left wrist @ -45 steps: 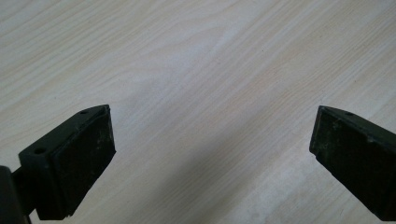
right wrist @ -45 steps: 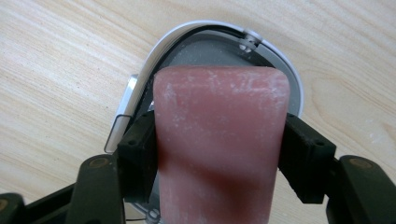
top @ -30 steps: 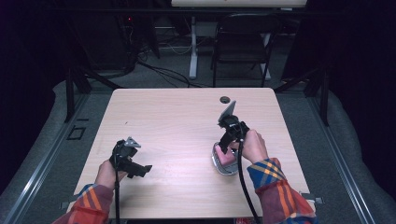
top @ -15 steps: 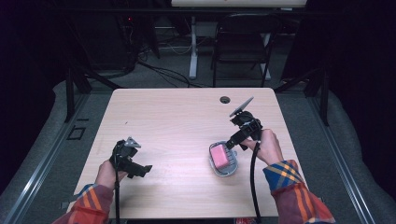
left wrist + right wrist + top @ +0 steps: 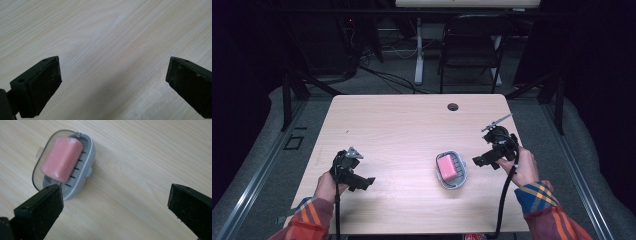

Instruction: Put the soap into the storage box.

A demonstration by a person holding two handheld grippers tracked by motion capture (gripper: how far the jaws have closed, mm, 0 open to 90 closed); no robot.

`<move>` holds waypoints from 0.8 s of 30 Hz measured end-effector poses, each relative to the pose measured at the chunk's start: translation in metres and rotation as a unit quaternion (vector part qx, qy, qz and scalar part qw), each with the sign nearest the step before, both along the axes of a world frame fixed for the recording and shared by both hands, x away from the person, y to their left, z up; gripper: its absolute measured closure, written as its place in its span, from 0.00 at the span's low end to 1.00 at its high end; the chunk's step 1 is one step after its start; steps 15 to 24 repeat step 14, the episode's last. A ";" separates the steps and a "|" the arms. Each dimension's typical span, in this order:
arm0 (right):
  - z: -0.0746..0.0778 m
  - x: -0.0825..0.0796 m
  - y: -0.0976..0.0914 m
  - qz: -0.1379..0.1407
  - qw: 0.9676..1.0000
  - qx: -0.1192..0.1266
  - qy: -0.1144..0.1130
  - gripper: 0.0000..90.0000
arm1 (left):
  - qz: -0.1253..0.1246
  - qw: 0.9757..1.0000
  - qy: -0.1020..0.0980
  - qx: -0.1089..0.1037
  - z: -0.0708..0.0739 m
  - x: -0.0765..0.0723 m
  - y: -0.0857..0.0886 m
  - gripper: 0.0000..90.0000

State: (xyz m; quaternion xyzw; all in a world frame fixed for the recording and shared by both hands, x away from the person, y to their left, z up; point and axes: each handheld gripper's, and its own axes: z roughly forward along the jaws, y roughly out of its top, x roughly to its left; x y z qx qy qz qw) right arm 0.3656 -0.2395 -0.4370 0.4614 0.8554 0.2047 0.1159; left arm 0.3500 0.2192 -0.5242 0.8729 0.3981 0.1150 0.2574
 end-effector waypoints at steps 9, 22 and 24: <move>-0.037 -0.041 -0.034 -0.001 0.998 0.050 -0.048 0.00 | -0.001 1.000 0.001 0.005 -0.002 0.000 -0.001 0.00; -0.056 -0.044 -0.047 -0.003 0.997 0.068 -0.043 0.00 | -0.002 1.000 0.002 0.008 -0.004 0.002 -0.002 0.00; -0.056 -0.044 -0.047 -0.003 0.997 0.068 -0.043 0.00 | -0.002 1.000 0.002 0.008 -0.004 0.002 -0.002 0.00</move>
